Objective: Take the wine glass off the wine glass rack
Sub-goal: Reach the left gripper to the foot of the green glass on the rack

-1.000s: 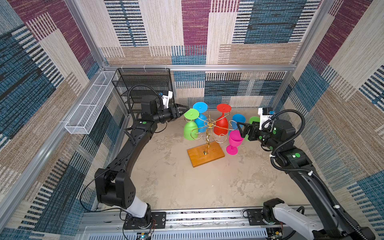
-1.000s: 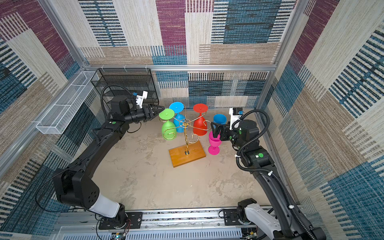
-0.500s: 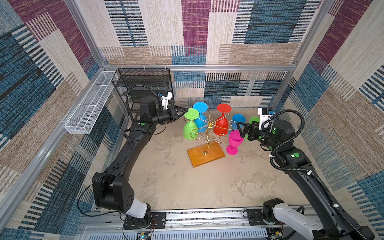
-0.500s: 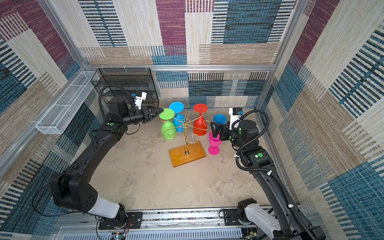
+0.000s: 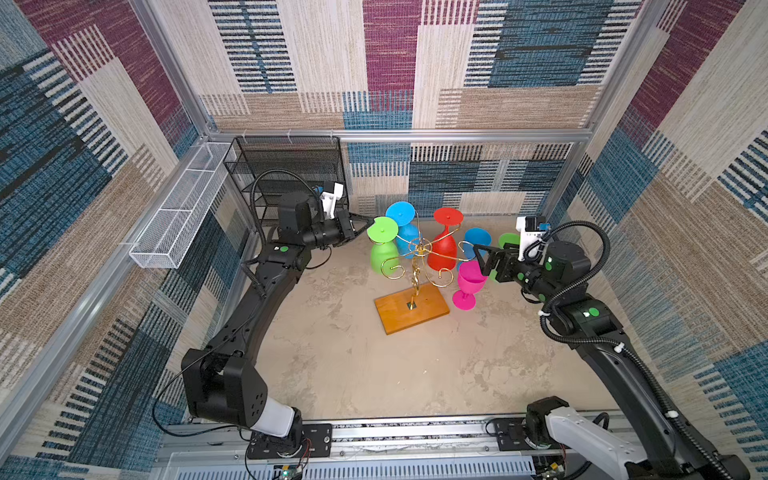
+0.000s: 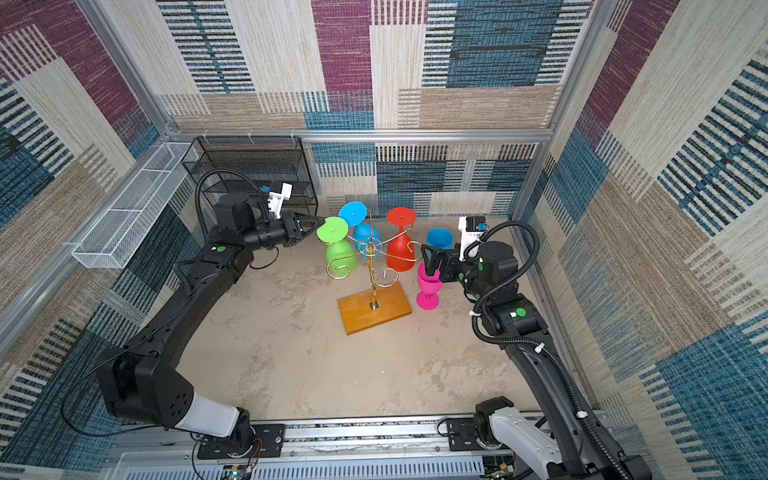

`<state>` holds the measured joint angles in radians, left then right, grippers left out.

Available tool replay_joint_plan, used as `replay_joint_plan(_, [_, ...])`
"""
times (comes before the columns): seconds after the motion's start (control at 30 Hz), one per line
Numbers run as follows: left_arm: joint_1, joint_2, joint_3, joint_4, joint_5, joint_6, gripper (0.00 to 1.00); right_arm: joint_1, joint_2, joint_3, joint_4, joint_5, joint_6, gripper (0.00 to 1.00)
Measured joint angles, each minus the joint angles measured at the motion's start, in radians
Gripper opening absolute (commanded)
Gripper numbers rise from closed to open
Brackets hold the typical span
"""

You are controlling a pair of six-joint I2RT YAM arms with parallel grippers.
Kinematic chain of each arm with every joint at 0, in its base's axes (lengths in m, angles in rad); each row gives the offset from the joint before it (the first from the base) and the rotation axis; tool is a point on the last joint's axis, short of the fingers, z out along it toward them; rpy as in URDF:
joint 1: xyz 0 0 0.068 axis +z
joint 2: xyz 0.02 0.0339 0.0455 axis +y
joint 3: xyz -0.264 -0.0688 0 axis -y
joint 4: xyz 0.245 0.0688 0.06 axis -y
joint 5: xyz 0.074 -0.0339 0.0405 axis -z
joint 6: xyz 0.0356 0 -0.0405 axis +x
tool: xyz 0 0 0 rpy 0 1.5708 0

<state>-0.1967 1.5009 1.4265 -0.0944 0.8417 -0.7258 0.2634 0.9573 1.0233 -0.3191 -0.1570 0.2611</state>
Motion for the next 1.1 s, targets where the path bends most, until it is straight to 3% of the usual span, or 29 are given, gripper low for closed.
replay_joint_plan(0.37, [0.007, -0.016, 0.001, 0.008, 0.029, -0.039, 0.00, 0.000, 0.000, -0.005, 0.009, 0.000, 0.000, 0.99])
replay_joint_plan(0.93, [0.075, -0.053, -0.101, 0.248, 0.118, -0.298, 0.00, 0.000, 0.002, -0.005, 0.014, -0.018, 0.000, 0.99])
replay_joint_plan(1.1, [0.084, -0.077, -0.121, 0.285, 0.134, -0.324, 0.00, 0.000, 0.002, -0.005, 0.014, -0.019, 0.000, 0.99])
